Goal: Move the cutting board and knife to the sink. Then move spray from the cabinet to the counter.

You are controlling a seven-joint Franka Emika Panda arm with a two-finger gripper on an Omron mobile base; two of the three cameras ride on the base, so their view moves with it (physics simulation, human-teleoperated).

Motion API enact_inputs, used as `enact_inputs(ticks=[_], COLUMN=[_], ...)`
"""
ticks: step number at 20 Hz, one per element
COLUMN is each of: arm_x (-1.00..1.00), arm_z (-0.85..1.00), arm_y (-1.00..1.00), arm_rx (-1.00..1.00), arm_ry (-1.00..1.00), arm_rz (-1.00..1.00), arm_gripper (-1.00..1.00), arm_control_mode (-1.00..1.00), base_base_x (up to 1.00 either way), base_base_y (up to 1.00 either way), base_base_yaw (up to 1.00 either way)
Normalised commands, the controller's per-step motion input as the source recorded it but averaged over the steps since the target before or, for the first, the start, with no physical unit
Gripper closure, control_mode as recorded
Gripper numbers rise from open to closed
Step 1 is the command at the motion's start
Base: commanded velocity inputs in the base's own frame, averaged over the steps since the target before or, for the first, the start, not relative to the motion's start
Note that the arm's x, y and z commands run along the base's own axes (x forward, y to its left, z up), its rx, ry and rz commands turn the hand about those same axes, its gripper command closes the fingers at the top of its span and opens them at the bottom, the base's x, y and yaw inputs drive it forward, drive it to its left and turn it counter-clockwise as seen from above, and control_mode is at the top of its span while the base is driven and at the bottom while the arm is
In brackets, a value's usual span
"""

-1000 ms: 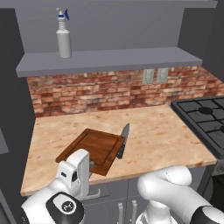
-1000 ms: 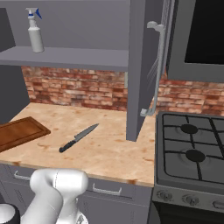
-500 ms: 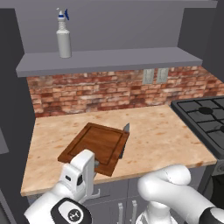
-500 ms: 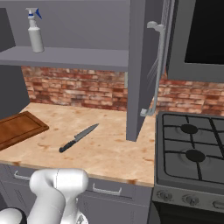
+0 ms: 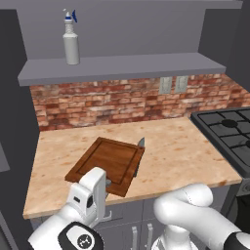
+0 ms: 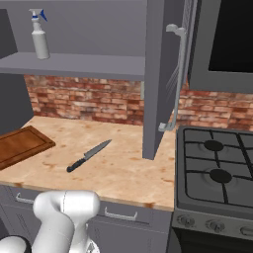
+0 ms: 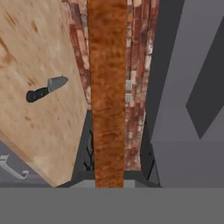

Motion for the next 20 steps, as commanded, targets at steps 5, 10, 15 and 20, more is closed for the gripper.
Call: enact_inputs(ticks=[5,10,15,20], arm_x=[0.0,0.0,0.0,0.0], arm_z=[0.0,0.0,0.0,0.0], arm_y=[0.0,0.0,0.0,0.0], arm_rx=[0.0,0.0,0.0,0.0], arm_ry=[0.0,0.0,0.0,0.0], arm_rz=[0.0,0.0,0.0,0.0], arm_gripper=[1.0,1.0,1.0,1.0], arm_control_mode=[1.0,1.0,1.0,1.0], base_base_x=[-0.05,-0.49,-0.59,-0.56], base_base_y=[0.0,-0.04,-0.03,0.0], base_base_yaw=[0.0,-0.03,-0.04,0.0])
